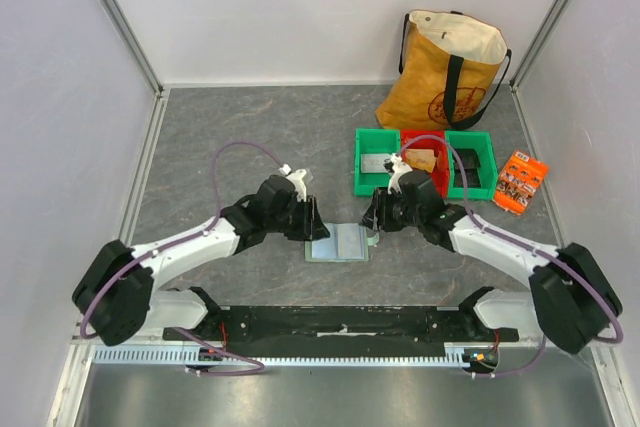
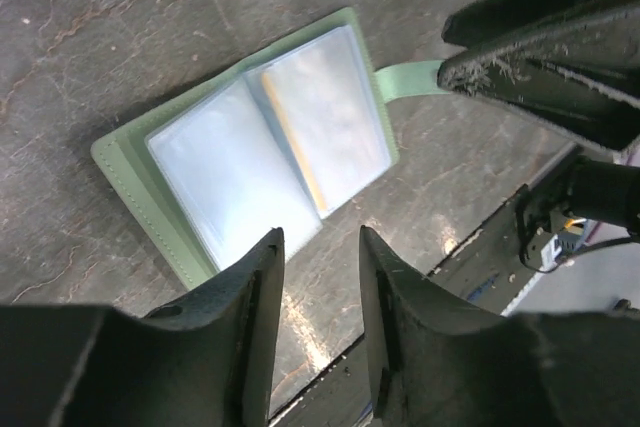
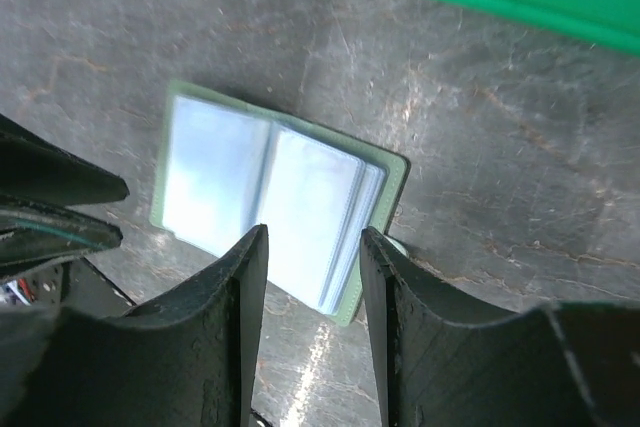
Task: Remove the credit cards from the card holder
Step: Remove the credit card from the card holder.
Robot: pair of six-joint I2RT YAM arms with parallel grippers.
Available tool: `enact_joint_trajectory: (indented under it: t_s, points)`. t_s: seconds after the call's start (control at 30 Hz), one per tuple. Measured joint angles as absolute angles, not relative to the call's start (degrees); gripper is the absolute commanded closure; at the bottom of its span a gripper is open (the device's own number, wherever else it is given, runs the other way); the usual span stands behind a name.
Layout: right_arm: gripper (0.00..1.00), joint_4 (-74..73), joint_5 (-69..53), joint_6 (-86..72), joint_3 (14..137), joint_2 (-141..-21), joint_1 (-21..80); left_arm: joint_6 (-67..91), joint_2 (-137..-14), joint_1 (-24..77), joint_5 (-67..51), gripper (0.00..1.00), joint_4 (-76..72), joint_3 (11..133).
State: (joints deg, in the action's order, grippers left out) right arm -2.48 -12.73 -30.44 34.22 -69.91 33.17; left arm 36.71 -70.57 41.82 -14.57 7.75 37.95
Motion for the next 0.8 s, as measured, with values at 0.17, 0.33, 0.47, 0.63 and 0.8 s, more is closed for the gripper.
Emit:
enact_joint_trajectory:
  t_s: [0.17, 0.33, 0.47, 0.63, 0.8]
  points:
    - [0.54, -2.31, -13.28, -29.91, 34.28, -76.16, 34.79, 37.3, -76.16, 42.37, -12.88, 0.76, 5.13, 37.08]
    - [0.6, -2.2, -13.45, -29.06, 35.22, -79.7, 36.29, 38.24, -80.03, 42.5, -12.03, 0.85, 2.74, 34.3]
    - [0.64, -2.15, -13.47, -28.8, 35.88, -80.01, 37.08, 39.88, -81.73, 42.5, -12.12, 0.86, 0.45, 31.59]
    - [0.65, -1.96, -13.47, -28.64, 36.67, -80.97, 37.78, 41.76, -81.54, 42.5, -12.16, 0.86, -3.57, 29.63]
    - [0.65, -1.78, -13.47, -28.64, 36.86, -82.56, 38.41, 42.63, -81.17, 42.52, -12.12, 0.86, -5.21, 28.6]
